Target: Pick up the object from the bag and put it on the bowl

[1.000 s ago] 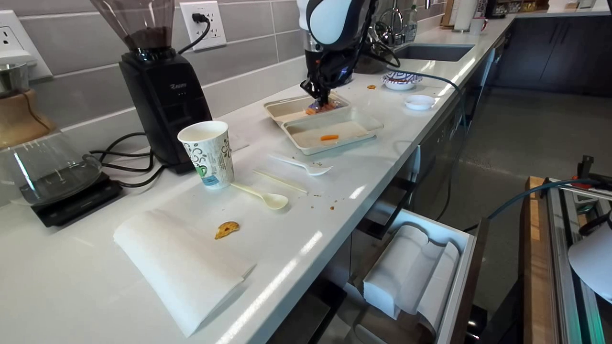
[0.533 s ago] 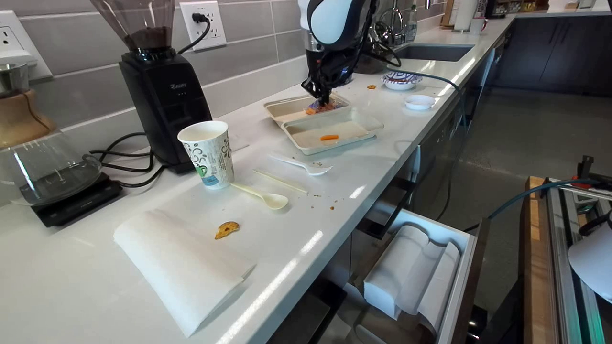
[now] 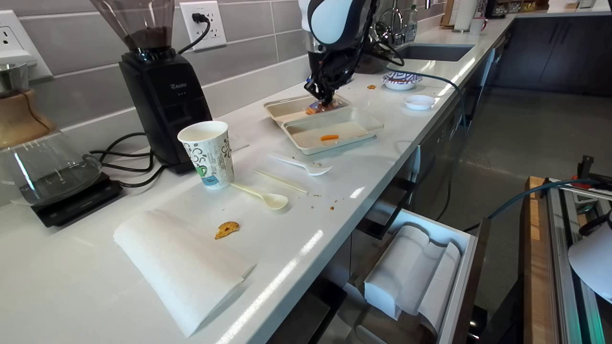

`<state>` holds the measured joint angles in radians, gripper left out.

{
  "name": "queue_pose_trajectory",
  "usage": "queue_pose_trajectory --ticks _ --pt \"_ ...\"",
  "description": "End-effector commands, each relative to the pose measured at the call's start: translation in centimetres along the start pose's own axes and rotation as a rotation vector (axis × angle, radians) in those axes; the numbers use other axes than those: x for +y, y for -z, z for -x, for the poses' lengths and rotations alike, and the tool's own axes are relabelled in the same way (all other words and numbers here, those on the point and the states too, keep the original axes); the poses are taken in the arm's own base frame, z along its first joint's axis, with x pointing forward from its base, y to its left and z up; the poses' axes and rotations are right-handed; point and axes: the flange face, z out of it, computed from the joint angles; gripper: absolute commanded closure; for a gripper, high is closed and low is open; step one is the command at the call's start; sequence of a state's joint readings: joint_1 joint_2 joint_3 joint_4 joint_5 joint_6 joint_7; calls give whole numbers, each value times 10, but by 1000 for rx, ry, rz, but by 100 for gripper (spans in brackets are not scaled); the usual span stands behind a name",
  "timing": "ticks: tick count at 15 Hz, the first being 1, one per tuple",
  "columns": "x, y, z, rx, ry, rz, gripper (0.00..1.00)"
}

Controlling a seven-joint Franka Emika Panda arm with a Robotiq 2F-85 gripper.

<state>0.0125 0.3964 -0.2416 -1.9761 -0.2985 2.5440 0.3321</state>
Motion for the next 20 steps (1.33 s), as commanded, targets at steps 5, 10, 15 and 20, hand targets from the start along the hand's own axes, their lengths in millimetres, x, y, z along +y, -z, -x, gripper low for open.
queue_pose_trajectory --ticks 5,10,15,20 --pt "-2 0 4 -22 -9 -7 85" --pt "-5 -2 3 -25 -7 -7 85" --pt "-7 -4 3 -26 -7 -7 86" --pt "-8 -8 3 -28 -7 -4 80"
